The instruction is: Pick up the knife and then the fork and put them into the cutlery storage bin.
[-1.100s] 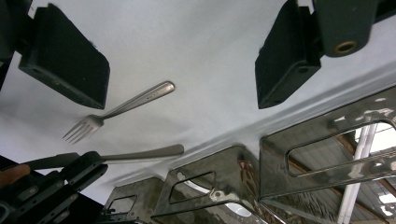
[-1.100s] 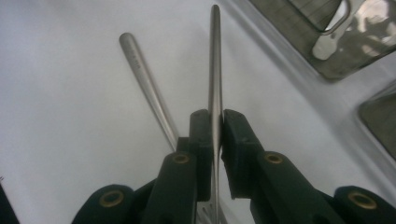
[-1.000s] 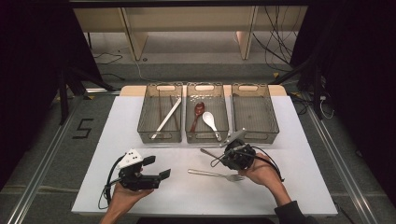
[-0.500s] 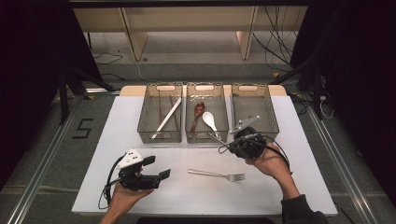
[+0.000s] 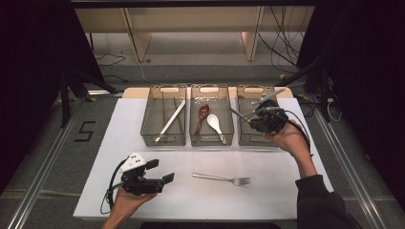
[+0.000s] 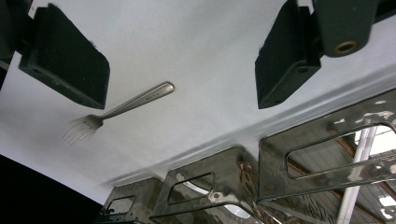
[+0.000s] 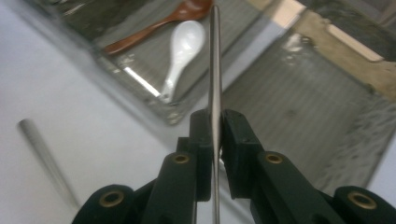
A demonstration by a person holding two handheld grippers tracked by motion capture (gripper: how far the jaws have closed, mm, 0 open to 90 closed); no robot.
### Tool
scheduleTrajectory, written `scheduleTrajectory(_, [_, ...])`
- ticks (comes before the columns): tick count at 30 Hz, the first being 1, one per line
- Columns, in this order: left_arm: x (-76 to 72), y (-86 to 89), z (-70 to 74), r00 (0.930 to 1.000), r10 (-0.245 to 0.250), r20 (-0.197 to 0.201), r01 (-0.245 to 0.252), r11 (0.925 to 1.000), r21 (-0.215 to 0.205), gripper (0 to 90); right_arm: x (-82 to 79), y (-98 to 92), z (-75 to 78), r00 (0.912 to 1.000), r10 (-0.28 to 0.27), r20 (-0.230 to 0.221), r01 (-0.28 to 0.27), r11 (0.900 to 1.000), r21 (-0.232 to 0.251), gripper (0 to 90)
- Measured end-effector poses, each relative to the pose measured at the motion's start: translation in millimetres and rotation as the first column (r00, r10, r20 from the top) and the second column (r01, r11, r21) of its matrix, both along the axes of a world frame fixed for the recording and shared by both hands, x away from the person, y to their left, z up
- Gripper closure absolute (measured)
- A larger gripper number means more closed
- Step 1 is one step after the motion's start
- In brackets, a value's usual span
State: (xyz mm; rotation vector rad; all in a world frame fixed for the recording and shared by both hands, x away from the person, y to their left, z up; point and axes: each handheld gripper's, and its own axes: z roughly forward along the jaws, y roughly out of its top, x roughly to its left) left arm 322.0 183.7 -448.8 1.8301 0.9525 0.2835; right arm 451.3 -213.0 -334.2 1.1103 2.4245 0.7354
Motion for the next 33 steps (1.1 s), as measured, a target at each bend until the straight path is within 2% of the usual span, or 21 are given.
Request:
scheduleTrajectory(6, [-0.1, -0.4, 0.1, 1.0000, 0.003, 0.000, -0.003, 1.0000, -0.007, 17.5, 35.5, -17.6, 0.7, 0.9944, -0.104, -0.022, 0.103, 0.994, -0.029, 83.4])
scheduleTrajectory(12, [0.1, 0.6, 0.3, 1.0000, 0.000, -0.001, 0.000, 1.0000, -0.003, 17.5, 59.1, -25.2, -2.7, 0.9854, -0.167, -0.034, 0.165, 0.985, -0.042, 83.4])
scheduleTrajectory(22, [-0.2, 1.0, 0.8, 1.0000, 0.002, 0.001, -0.002, 1.0000, -0.009, 17.5, 81.2, -21.1, -17.0, 0.9759, -0.209, -0.064, 0.207, 0.978, -0.039, 83.3])
scheduleTrajectory(33, [-1.1, 1.7, 1.4, 1.0000, 0.002, 0.002, -0.002, 1.0000, -0.009, 17.6, 90.6, -13.9, -27.3, 0.9719, -0.228, -0.059, 0.226, 0.973, -0.045, 83.1])
